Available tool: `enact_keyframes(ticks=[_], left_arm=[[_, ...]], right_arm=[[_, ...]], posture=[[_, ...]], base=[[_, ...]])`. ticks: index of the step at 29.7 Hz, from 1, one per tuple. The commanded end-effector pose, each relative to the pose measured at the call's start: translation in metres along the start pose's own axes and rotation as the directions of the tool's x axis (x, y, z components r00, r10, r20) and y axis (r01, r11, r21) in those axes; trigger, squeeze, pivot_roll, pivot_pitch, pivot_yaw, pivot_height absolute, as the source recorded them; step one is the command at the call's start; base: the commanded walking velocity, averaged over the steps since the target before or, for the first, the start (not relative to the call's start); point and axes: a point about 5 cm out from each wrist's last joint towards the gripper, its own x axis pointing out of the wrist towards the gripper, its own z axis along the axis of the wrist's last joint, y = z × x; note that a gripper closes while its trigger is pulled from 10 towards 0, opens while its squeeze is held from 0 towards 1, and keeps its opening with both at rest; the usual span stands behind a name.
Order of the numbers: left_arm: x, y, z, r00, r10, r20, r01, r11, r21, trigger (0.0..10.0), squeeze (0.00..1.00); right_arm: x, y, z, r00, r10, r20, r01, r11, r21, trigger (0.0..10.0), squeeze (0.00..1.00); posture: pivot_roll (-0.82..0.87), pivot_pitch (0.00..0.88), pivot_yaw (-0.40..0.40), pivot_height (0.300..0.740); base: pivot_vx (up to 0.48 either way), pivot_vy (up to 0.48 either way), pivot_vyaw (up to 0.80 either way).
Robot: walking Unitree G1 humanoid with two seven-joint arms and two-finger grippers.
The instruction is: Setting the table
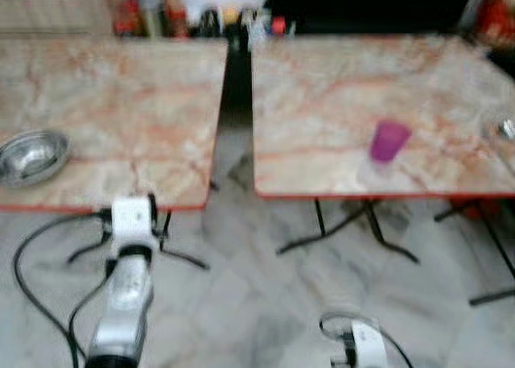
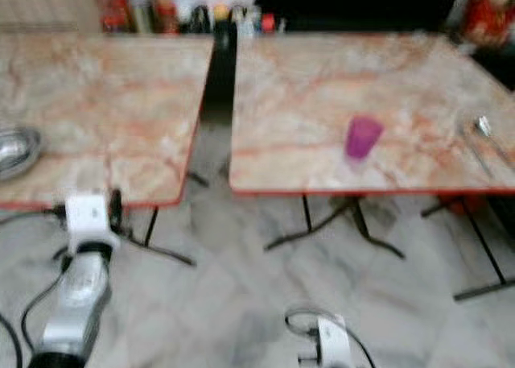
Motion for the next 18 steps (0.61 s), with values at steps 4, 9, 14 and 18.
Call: enact_keyframes(ticks=[4,9,14,18], left_arm=[[-0.012,0.009,-0.035,0.987,-0.045,-0.155,0.046,0.999,-0.001,10.0,0.0],[-0.012,0.009,-0.035,0.987,-0.045,-0.155,0.046,0.999,-0.001,10.0,0.0],[-0.072,0.007,-0.134,0.76,-0.122,-0.638,0.127,0.991,-0.039,10.0,0.0],[-0.121,0.003,-0.169,0.533,-0.115,-0.838,0.203,0.979,-0.005,10.0,0.0]], right_arm=[[0.0,0.003,0.002,1.0,-0.002,0.012,0.002,1.0,0.021,10.0,0.0],[0.0,0.003,0.002,1.0,-0.002,0.012,0.002,1.0,0.021,10.0,0.0],[0.002,0.005,0.006,1.0,0.003,0.018,-0.003,1.0,0.024,10.0,0.0],[0.002,0.005,0.007,1.0,0.006,0.02,-0.007,1.0,0.013,10.0,0.0]], posture=[[0.01,0.089,-0.025,0.74],[0.01,0.089,-0.025,0.74],[0.0,0.072,-0.023,0.74],[0.0,0.051,-0.026,0.74]], base=[[0.0,0.0,0.0],[0.0,0.0,0.0],[0.0,0.0,0.0],[0.269,0.0,0.0]])
